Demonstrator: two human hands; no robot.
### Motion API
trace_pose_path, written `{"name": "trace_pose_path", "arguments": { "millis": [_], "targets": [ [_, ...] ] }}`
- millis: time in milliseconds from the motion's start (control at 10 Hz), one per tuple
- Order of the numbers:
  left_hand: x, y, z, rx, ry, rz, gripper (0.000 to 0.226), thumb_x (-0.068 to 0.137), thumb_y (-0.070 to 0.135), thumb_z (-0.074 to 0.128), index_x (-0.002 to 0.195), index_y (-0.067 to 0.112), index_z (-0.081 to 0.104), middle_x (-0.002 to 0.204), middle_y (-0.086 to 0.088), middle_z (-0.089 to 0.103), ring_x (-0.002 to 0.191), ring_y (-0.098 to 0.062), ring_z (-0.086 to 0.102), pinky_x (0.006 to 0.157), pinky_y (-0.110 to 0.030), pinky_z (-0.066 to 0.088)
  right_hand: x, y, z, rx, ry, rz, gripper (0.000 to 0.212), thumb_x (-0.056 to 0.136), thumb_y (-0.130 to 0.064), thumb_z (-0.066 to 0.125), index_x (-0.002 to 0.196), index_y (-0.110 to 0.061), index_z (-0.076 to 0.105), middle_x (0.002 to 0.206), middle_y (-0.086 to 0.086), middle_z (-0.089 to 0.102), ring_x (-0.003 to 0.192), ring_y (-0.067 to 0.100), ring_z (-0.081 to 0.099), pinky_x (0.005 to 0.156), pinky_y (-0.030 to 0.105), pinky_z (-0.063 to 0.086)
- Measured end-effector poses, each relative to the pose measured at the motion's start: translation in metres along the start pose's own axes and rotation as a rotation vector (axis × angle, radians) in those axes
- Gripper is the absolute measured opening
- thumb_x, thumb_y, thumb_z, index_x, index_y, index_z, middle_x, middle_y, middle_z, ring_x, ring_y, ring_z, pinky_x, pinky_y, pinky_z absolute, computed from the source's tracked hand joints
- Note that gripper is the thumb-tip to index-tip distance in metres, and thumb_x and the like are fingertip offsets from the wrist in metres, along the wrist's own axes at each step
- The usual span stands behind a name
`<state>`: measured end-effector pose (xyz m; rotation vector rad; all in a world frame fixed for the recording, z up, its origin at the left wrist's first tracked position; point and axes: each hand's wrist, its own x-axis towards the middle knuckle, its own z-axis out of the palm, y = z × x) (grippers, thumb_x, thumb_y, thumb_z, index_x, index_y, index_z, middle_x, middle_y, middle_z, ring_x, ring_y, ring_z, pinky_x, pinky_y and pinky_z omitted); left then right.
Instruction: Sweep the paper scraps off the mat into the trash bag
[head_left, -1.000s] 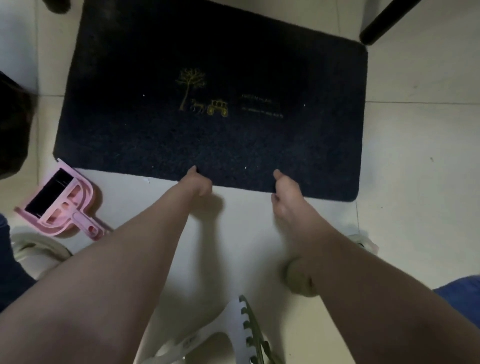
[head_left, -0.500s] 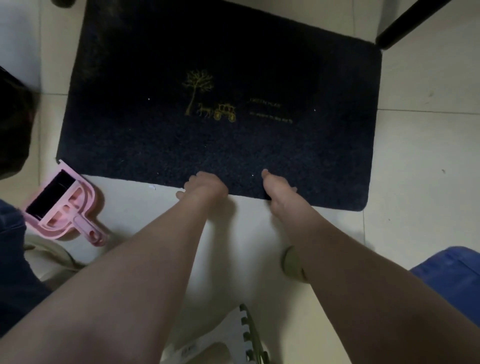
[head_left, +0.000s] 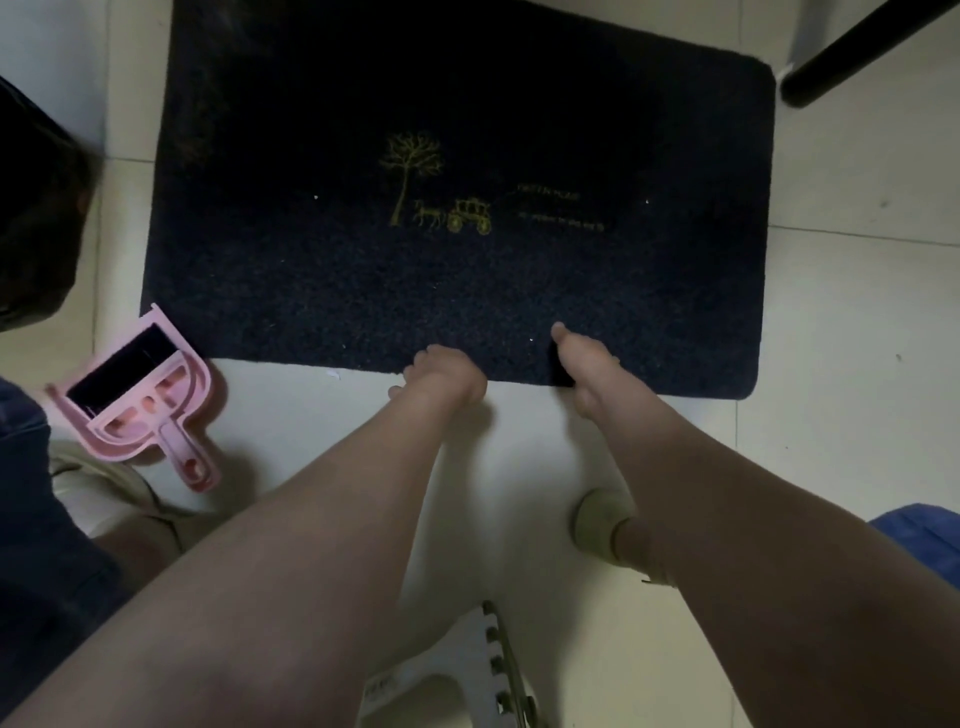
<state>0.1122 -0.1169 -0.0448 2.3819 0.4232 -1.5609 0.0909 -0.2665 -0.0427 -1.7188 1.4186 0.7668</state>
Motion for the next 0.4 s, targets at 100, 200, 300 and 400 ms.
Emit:
{"name": "trace_pose_path", "arguments": {
  "millis": [100,200,300,400],
  "targets": [
    [-0.003,-0.006,-0.003,-0.071,-0.038,0.028,0.062,0.082,0.018,0.047,0.141,0.000,0.036,0.138,-0.016,0.043,0.123,-0.034,0.046,0.103,-0.049,0.040,0.024,0.013,0.004,0.096,-0.049,-0.006,0.094,0.075,-0.070,0.050,0.152,-0.023,0.024,0.162,0.002,0.013,0.141,0.035,0.029,0.115,0.051,0.029],
    [-0.003,-0.017,-0.002,-0.147,0.000,0.019,0.062,0.077,0.018,0.051,0.136,0.003,0.042,0.131,-0.015,0.047,0.118,-0.034,0.050,0.101,-0.049,0.042,0.052,0.033,0.008,0.215,-0.034,-0.031,0.105,0.057,-0.073,0.053,0.147,-0.022,0.035,0.154,0.001,0.034,0.133,0.033,0.042,0.110,0.050,0.035],
    [-0.009,-0.035,0.003,-0.130,0.042,0.012,0.059,0.077,0.028,0.064,0.131,0.011,0.046,0.131,-0.010,0.048,0.117,-0.031,0.050,0.101,-0.045,0.041,-0.029,0.015,-0.004,0.278,-0.039,-0.044,0.070,0.088,-0.047,0.059,0.143,-0.008,0.041,0.142,0.006,0.046,0.126,0.030,0.048,0.108,0.043,0.041],
    [-0.009,-0.057,0.007,-0.131,0.083,0.026,0.046,0.071,0.039,0.064,0.110,0.013,0.063,0.113,-0.008,0.062,0.101,-0.028,0.058,0.096,-0.041,0.045,-0.057,0.024,-0.008,0.284,-0.072,-0.057,0.027,0.097,-0.022,0.057,0.118,-0.007,0.054,0.106,0.008,0.056,0.087,0.022,0.056,0.080,0.033,0.053]
  ]
}}
